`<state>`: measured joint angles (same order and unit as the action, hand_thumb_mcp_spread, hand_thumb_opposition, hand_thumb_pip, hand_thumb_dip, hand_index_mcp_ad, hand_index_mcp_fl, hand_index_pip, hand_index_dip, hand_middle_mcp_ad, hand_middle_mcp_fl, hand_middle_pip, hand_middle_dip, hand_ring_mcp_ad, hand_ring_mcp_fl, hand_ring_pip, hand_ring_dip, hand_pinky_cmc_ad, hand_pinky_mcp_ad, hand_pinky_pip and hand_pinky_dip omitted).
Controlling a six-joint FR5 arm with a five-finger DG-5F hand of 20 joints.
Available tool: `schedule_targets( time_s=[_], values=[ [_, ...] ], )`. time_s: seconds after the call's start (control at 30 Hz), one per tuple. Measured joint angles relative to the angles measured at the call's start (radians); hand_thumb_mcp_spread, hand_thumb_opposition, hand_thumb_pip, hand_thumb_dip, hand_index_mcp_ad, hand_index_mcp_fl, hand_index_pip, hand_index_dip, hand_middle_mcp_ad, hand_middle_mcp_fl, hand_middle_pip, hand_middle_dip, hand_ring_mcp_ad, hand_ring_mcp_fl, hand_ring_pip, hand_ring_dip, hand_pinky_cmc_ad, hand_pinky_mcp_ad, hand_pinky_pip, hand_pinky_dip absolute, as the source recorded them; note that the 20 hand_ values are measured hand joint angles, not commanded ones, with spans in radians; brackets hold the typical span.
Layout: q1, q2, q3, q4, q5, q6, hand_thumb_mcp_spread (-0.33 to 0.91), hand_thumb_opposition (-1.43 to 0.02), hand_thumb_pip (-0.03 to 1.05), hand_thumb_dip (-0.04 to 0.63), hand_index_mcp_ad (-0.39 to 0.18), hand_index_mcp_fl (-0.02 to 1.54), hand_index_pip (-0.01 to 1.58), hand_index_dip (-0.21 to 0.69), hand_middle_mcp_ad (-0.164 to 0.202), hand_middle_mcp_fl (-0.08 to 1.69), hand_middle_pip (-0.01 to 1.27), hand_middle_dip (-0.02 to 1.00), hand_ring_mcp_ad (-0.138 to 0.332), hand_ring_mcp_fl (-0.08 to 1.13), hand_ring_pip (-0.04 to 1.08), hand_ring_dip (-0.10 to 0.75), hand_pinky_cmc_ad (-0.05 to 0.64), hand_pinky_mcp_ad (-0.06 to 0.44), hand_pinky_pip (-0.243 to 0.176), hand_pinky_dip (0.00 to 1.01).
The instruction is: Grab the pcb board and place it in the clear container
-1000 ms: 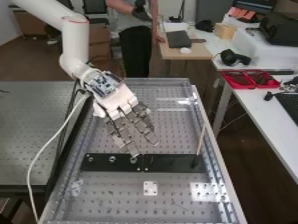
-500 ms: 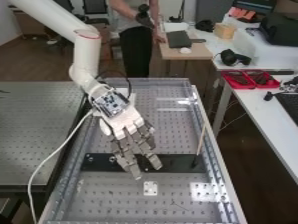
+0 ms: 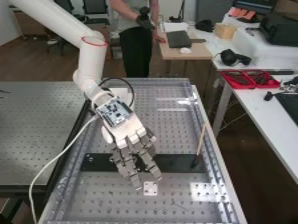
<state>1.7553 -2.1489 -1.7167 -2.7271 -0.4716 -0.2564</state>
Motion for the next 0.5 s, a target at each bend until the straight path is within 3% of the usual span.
schedule_targets(
  time_s=[0.13, 0.37, 0.5],
  values=[
    [0.003, -0.006, 0.000, 0.012, -0.008, -0.050, 0.33, -0.80, 0.64, 0.211, 0.072, 0.00, 1.56, 0.213, 0.094, -0.01, 0.13, 0.13, 0.267, 0.00, 0.08, -0.007, 0.316, 0.218, -0.126, 0.72],
    [0.005, -0.019, 0.007, 0.001, -0.024, -0.034, 0.33, -0.82, 0.65, 0.208, 0.072, 0.00, 1.56, 0.213, 0.094, -0.01, 0.13, 0.13, 0.267, 0.00, 0.08, -0.016, 0.316, 0.218, -0.126, 0.71],
    [0.007, -0.027, 0.007, 0.014, -0.017, -0.070, 0.33, -0.82, 0.64, 0.211, 0.072, 0.00, 1.56, 0.213, 0.094, -0.01, 0.13, 0.12, 0.269, 0.00, 0.08, -0.016, 0.316, 0.218, -0.126, 0.71]
  ],
)
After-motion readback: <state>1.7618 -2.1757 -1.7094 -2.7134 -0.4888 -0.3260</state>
